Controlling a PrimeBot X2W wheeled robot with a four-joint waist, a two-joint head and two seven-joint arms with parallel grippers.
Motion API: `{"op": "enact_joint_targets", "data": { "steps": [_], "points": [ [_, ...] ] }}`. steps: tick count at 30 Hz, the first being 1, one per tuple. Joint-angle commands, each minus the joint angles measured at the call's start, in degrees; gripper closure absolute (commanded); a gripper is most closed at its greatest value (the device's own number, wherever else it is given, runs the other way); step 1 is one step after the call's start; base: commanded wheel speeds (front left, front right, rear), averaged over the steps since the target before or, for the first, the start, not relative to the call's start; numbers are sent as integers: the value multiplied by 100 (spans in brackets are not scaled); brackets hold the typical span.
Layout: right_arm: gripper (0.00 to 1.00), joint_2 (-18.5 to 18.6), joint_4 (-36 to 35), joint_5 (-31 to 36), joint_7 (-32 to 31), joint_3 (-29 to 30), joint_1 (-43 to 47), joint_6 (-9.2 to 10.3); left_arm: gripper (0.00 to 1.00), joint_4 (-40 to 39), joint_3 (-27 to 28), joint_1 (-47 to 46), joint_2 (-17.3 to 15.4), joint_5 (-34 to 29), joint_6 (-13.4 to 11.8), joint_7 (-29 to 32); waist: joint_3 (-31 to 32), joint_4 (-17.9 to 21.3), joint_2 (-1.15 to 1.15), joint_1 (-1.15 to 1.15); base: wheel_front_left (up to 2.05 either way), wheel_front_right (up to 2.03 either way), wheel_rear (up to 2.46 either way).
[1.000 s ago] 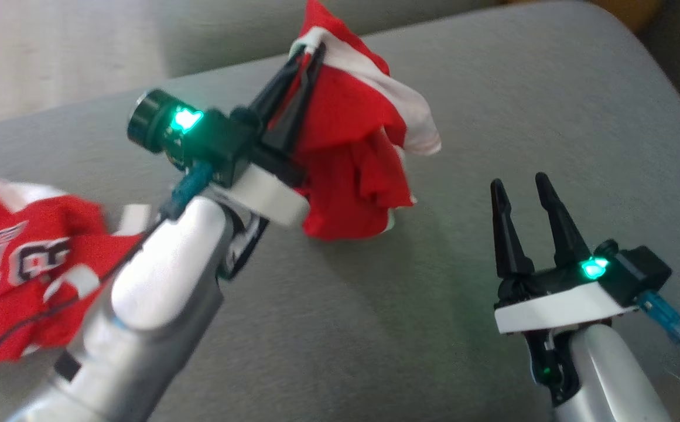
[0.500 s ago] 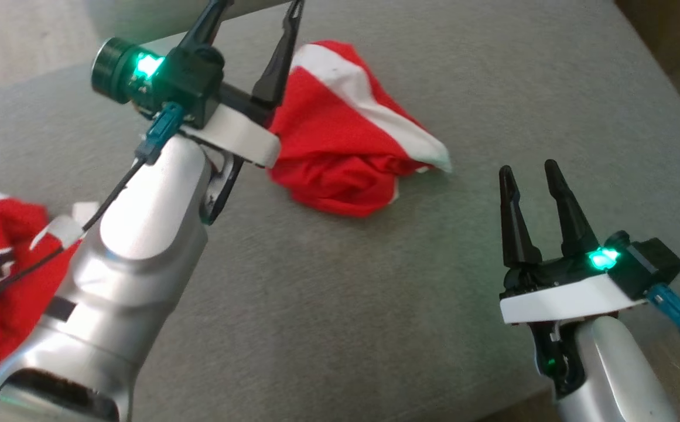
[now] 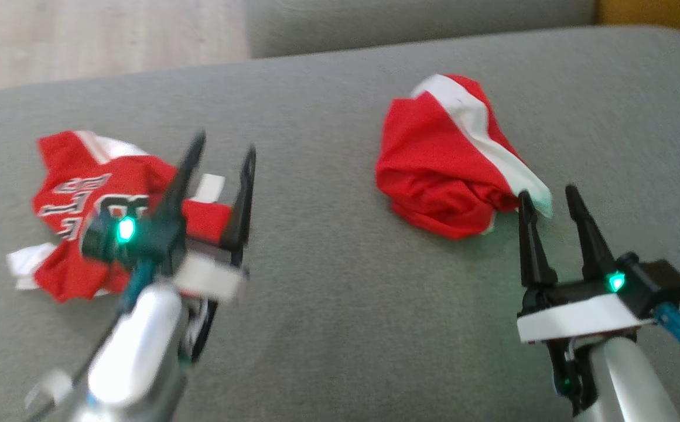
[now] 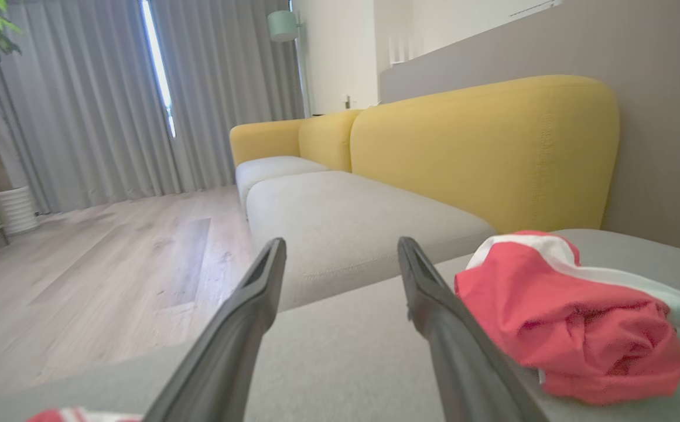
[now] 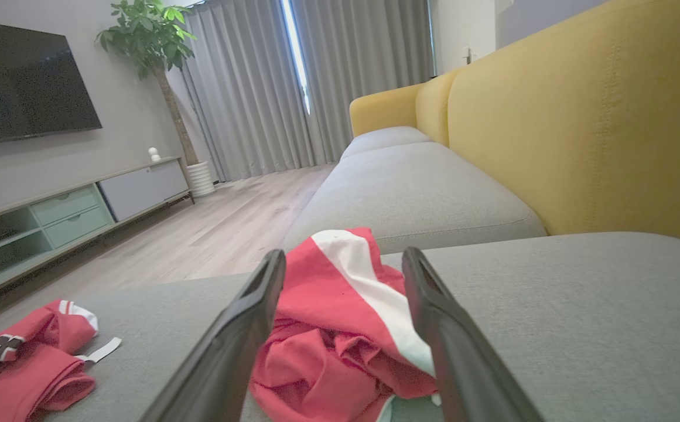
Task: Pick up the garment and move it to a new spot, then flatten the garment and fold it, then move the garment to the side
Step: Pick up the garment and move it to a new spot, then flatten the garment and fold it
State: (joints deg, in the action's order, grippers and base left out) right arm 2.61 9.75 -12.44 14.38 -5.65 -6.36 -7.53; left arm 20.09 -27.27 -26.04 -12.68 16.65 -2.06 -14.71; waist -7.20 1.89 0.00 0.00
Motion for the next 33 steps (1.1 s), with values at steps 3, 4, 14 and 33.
{"op": "enact_joint_targets", "data": {
  "steps": [3, 4, 14, 33],
  "points": [
    [0, 27, -97, 77, 62, -128, 80, 4, 0, -474, 418, 525, -82, 15, -149, -28, 360, -378, 0, 0, 0, 0, 0],
    [0, 27, -79, 69, 62, -135, 114, 4, 0, -550, 473, 718, -42, 16, -180, -28, 396, -394, 0, 0, 0, 0, 0],
    [0, 27, -5, 31, 62, -216, 171, 4, 0, -1171, 948, 1600, 339, -239, -170, -29, 465, -364, 0, 0, 0, 0, 0],
    [0, 27, 1592, 260, -123, -12, -206, 4, 0, -1058, 1217, 1572, 707, -617, 270, -29, 148, -542, 0, 0, 0, 0, 0]
  ]
}}
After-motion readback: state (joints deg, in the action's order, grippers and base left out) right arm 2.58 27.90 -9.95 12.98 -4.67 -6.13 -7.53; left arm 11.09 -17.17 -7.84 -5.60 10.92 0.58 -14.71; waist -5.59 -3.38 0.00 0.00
